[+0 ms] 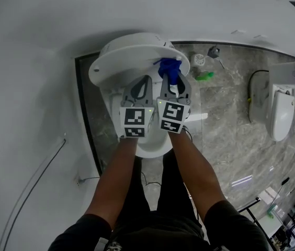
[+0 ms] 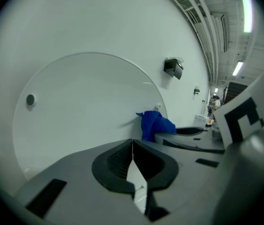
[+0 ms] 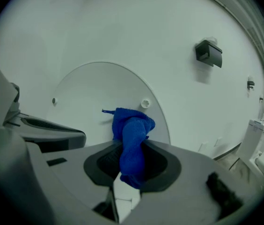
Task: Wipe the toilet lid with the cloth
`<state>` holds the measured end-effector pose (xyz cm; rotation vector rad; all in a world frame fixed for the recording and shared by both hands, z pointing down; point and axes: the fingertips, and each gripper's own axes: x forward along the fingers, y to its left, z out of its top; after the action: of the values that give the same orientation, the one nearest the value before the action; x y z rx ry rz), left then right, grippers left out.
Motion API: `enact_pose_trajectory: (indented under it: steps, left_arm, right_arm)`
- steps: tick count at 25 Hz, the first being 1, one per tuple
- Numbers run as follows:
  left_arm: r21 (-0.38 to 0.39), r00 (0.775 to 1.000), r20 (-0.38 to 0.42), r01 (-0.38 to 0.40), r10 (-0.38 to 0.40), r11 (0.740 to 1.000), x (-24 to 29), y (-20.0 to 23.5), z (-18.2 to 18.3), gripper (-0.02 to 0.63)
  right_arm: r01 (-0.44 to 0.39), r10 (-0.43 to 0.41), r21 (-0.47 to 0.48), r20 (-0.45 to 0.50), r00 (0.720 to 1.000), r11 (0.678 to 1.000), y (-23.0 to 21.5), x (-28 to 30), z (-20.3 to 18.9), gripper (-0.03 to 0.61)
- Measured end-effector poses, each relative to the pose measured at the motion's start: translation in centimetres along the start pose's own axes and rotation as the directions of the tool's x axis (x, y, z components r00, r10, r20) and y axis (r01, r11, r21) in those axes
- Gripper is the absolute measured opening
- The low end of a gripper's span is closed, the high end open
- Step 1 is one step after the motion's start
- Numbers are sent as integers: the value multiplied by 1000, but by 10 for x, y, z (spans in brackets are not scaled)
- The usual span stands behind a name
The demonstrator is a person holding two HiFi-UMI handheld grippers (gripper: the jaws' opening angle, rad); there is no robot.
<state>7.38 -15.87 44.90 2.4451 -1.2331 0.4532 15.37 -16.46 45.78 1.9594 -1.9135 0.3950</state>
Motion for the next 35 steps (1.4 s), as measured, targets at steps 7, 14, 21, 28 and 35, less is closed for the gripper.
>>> enact_pose_trajectory:
  steps: [7,14,21,28,35]
  left_arm:
    - [-25,1000,0,-11,11,1000,5,-11,-2,12]
    - [-81,996,3,-86,86,993,-26,35,-21,12]
    - [-86,977,9,-211,212,974,-82,130,-37,12]
    - [-100,954,-13,-301,301,948,-118,190,-62,12]
    - [-74,956,-29,-294,293,953,-117,198,-71,12]
  right_arm:
    - [5,-5,-10,12,1000,1000,-16,-7,-2,83]
    - [-87,87,-51,0,996,995,46,-8,-15,83]
    - [-234,233,-46,-18,972,971,162,2,-25,83]
    - [-324,323,-71,-30,946,943,229,9,-33,83]
    - [-342,340,-46,-45,939,939,241,21,-41,83]
